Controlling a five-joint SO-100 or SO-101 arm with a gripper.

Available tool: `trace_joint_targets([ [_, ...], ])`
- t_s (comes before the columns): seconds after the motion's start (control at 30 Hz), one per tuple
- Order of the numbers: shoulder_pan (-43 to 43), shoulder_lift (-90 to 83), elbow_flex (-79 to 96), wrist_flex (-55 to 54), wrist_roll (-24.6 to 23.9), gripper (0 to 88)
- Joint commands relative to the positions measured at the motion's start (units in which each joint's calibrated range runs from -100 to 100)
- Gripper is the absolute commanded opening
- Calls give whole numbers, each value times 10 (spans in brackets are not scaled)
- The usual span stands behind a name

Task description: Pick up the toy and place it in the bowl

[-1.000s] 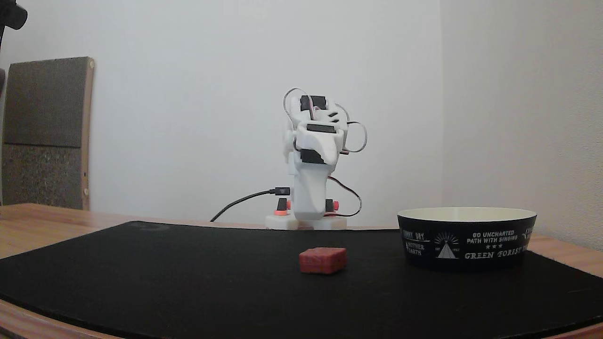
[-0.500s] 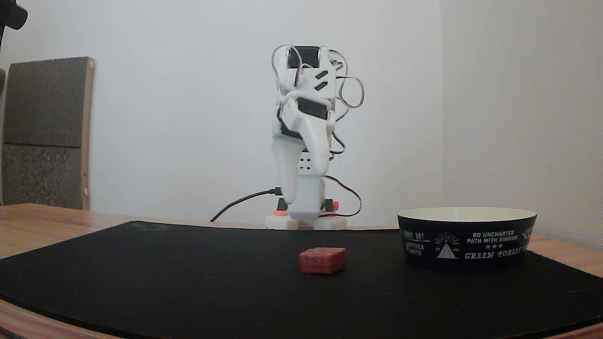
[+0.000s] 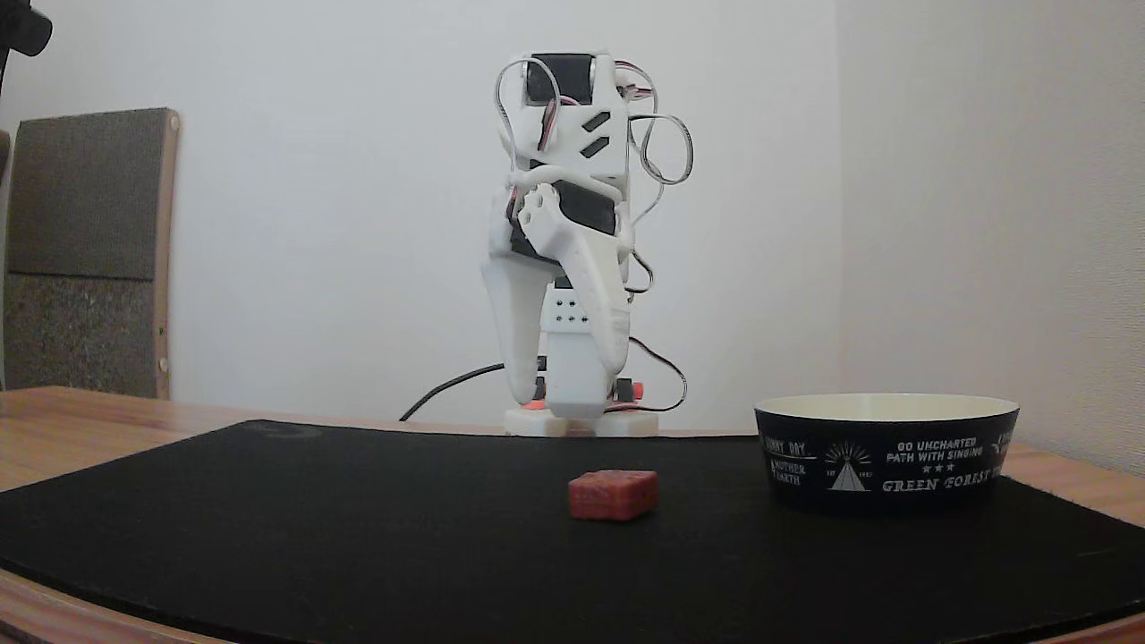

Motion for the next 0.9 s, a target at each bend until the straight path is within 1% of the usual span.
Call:
trace_joint_targets([
  [0.0,-1,60,-80,6,22,339],
  [0.17,-7,125,-99,3,29,339],
  [0.37,-50,185,-103,-2,32,339],
  [0.5,-67,230,-156,3,28,339],
  [0.67,-67,281,-197,5,27,337],
  [0.87,-61,285,-199,6,27,337],
])
